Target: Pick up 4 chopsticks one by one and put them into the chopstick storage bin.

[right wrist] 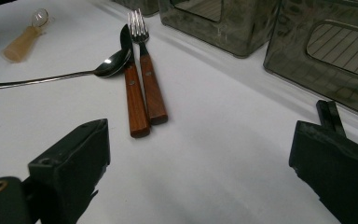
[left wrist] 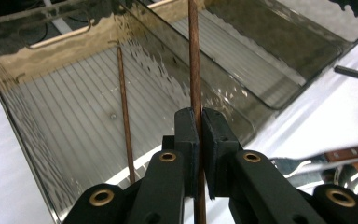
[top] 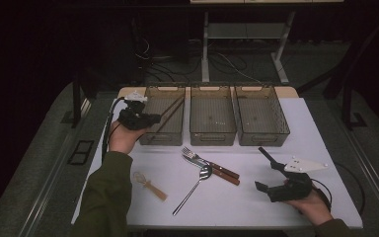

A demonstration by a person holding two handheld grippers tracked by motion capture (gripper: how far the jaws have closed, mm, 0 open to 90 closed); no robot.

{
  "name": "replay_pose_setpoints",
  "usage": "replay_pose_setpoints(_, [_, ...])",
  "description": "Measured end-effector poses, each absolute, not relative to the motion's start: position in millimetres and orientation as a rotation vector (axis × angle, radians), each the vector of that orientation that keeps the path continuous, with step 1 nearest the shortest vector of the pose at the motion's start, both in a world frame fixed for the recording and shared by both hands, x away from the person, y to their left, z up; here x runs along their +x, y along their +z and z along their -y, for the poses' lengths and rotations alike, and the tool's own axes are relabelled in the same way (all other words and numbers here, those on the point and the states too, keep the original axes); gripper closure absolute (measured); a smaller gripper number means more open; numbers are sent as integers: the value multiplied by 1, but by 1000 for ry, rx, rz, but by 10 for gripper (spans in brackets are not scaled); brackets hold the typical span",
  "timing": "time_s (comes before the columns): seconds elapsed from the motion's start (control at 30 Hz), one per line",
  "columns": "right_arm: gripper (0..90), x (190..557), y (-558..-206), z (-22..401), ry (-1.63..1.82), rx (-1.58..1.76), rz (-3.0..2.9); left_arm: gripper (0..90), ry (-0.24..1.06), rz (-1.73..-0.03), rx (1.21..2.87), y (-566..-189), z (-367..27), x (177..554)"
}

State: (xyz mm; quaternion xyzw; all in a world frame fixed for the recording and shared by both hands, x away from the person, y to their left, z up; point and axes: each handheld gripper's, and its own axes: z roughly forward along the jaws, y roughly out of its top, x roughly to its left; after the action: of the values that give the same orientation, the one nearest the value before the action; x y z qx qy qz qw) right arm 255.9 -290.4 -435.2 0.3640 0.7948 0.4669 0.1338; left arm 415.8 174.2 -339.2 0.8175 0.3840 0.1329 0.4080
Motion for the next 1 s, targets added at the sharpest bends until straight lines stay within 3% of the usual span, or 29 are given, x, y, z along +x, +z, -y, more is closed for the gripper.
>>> replay_pose_setpoints(1.0, [54, 256, -435, 292, 1378, 1063, -2296, 844, 383, -1068, 1991, -359, -165, 490])
